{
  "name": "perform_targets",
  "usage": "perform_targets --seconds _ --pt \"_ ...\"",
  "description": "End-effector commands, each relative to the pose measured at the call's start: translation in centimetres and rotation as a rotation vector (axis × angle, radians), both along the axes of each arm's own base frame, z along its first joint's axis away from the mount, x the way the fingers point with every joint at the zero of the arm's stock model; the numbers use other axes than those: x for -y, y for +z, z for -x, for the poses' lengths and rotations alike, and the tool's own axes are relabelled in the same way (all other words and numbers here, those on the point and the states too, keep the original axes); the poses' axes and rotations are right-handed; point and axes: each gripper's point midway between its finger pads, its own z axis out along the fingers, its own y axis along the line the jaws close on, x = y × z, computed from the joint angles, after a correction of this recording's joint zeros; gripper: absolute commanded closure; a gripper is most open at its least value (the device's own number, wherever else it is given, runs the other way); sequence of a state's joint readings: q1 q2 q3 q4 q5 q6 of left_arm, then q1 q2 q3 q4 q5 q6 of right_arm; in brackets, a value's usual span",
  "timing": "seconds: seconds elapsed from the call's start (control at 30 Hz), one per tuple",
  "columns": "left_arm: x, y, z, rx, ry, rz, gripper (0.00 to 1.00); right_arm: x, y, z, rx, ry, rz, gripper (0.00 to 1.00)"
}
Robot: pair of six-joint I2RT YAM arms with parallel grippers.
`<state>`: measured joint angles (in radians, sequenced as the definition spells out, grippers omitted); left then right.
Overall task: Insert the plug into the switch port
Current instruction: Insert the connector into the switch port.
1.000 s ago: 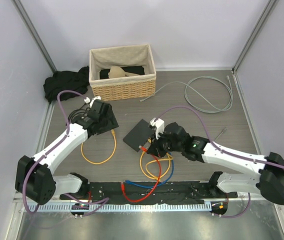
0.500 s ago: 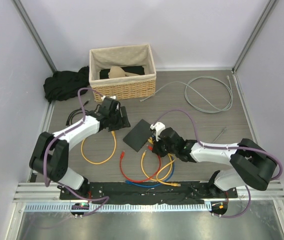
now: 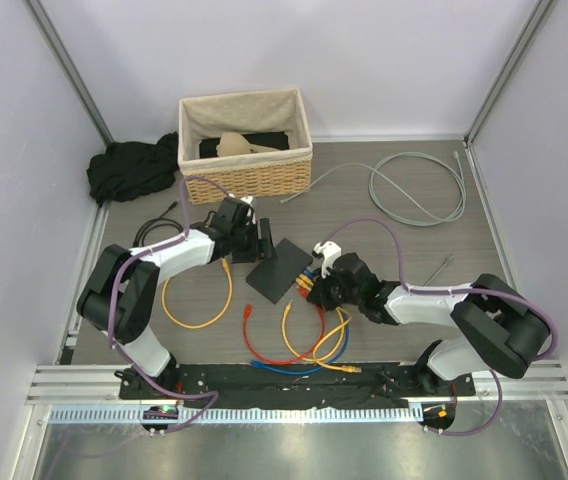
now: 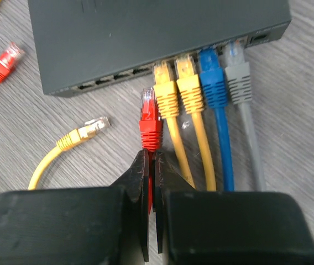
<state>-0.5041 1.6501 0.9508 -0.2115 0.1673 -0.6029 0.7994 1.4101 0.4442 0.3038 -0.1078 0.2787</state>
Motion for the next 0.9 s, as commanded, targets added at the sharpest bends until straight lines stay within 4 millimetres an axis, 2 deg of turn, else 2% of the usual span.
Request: perform_targets --seconds 0.0,0.2,0.53,0.87 --pt "1.7 1.7 -1.4 0.079 -0.063 0.062 0.30 -1.7 2.2 -1.0 0.024 0.021 -0.127 0.99" --pt "1.9 1.1 -0.9 0.060 -0.085 0.065 0.31 -2.3 2.6 -1.4 0.013 0.029 -0.172 0.99" --pt "2.8 0.5 -0.3 0.040 -0.142 0.085 0.31 -1.8 2.3 -2.2 0.009 -0.002 -0.194 0.99" --pt "3.2 -1.0 0.5 -0.003 -0.173 0.080 0.31 -1.8 3.5 -2.5 0.018 -0.005 -0.240 0.99"
